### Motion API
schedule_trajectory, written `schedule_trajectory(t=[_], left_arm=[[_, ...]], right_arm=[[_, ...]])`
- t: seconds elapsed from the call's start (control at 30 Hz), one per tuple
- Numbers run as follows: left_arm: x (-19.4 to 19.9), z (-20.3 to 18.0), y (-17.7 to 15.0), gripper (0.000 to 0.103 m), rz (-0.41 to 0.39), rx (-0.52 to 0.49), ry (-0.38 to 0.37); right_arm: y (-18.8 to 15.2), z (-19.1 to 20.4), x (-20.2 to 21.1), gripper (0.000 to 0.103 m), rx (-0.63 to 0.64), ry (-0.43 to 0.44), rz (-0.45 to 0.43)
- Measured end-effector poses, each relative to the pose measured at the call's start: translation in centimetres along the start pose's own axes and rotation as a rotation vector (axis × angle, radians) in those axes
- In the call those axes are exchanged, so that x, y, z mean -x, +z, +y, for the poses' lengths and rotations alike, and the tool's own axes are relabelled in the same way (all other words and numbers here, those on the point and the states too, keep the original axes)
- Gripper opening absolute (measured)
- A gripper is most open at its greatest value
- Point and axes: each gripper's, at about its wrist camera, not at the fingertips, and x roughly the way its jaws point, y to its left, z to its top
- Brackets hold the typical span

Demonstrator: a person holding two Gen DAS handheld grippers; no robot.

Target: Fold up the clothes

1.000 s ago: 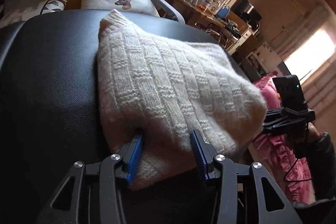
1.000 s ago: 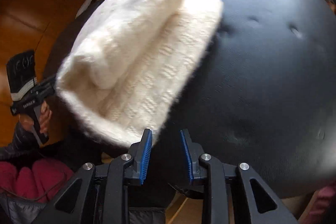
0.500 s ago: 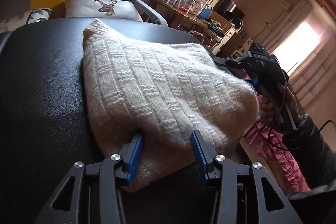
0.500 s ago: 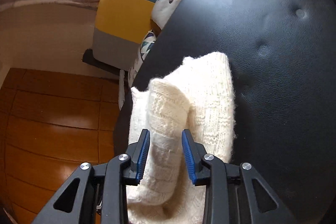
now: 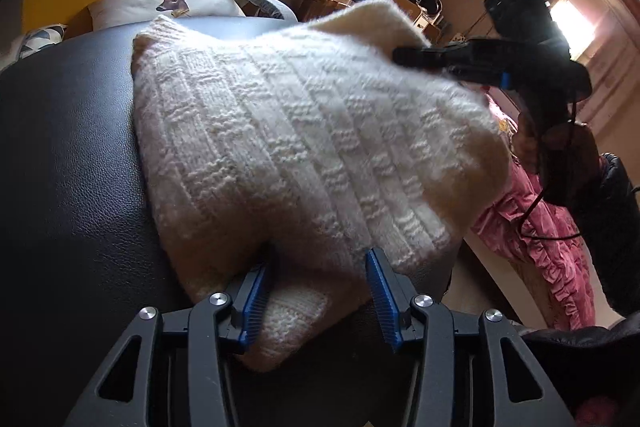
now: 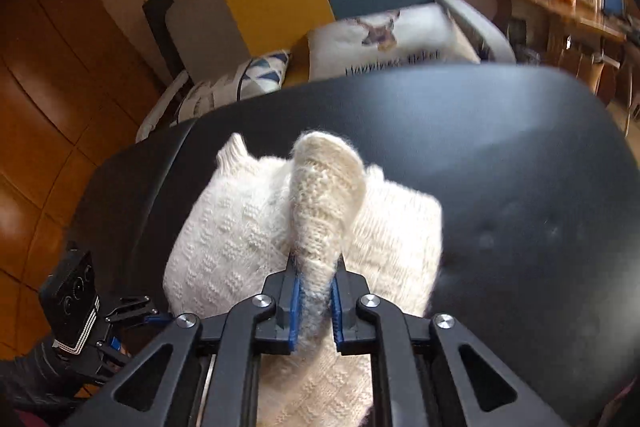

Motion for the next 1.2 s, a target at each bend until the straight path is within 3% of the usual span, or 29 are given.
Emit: schedule_trajectory(t=[0.07, 0.17, 0.2, 0.3, 0.53, 0.6, 0.7, 0.87, 1.1, 1.17, 1.2], left_arm=[[-0.2, -0.3, 0.0, 0.048, 0.022, -0.032, 0.007], [-0.3, -0.9, 0.1, 0.048, 0.061, -0.088, 0.032], [-0.1, -1.0, 0.3, 0.044, 0.072, -0.093, 0.032], [1.7, 0.7, 1.4, 0.041, 0.040, 0.059, -0.115], [3.8, -1.9, 0.0, 0.037, 0.026, -0.091, -0.051], [3.0, -4.4, -1.7, 0.037, 0.061, -0.250, 0.074], [1.4, -5.5, -3.9, 0.037, 0.108, -0.365, 0.195], [0.5, -5.5, -4.0, 0.039, 0.055, -0.419, 0.276], [-1.1, -6.0, -4.6, 0.046, 0.068, -0.651, 0.406], [-0.9, -5.1, -4.5, 0.032, 0.050, -0.628, 0.380], [-0.4, -4.4, -4.0, 0.014, 0.037, -0.568, 0.344]], right_arm=[[-1.4, -1.6, -0.6, 0.011, -0.019, -0.070, 0.033], [-5.8, -4.7, -3.4, 0.011, -0.127, -0.015, 0.132], [-6.7, -5.8, -3.5, 0.012, -0.189, 0.044, 0.112], [-8.3, -9.1, -3.5, 0.013, -0.392, 0.201, 0.043], [-8.9, -10.2, -3.7, 0.017, -0.455, 0.263, 0.014], [-8.9, -10.3, -3.8, 0.017, -0.459, 0.270, 0.019], [-8.8, -10.4, -3.9, 0.018, -0.468, 0.274, 0.025], [-8.9, -10.1, -3.9, 0.019, -0.491, 0.265, 0.038], [-8.9, -9.9, -3.7, 0.022, -0.498, 0.266, 0.086], [-9.0, -9.8, -3.6, 0.023, -0.496, 0.259, 0.093], [-9.0, -9.7, -3.6, 0.023, -0.485, 0.249, 0.095]])
